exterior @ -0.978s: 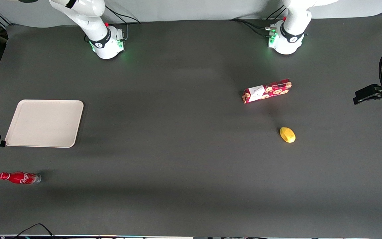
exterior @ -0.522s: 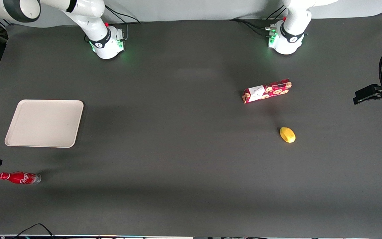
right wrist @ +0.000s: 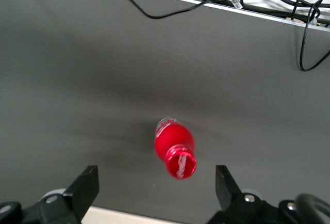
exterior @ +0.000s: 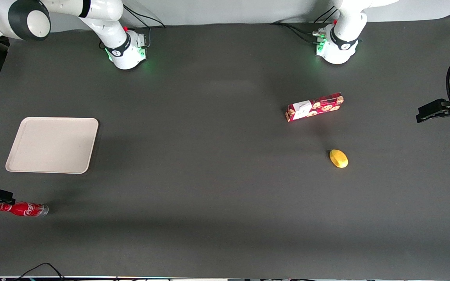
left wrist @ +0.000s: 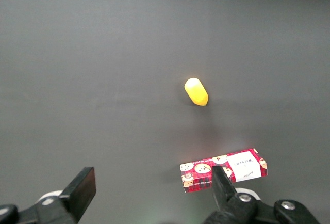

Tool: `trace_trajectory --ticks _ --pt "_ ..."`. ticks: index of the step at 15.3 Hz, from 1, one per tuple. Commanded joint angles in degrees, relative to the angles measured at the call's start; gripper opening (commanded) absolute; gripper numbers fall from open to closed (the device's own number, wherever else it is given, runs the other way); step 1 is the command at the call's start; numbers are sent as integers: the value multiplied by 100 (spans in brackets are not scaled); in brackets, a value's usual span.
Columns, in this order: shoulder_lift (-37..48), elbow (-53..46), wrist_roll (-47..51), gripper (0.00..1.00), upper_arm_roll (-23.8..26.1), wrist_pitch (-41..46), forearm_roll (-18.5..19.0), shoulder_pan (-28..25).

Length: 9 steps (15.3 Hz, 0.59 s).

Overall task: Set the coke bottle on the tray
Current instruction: 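Lower the open right gripper over the bottle and close on it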

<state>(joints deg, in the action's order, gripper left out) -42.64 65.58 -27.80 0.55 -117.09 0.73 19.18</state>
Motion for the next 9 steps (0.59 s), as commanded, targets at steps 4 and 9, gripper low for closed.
trace_trajectory --ticks 4,9 --pt "-473 -239 -305 100 59 -306 41 182" --pt "-596 -221 -358 98 68 -473 41 218"
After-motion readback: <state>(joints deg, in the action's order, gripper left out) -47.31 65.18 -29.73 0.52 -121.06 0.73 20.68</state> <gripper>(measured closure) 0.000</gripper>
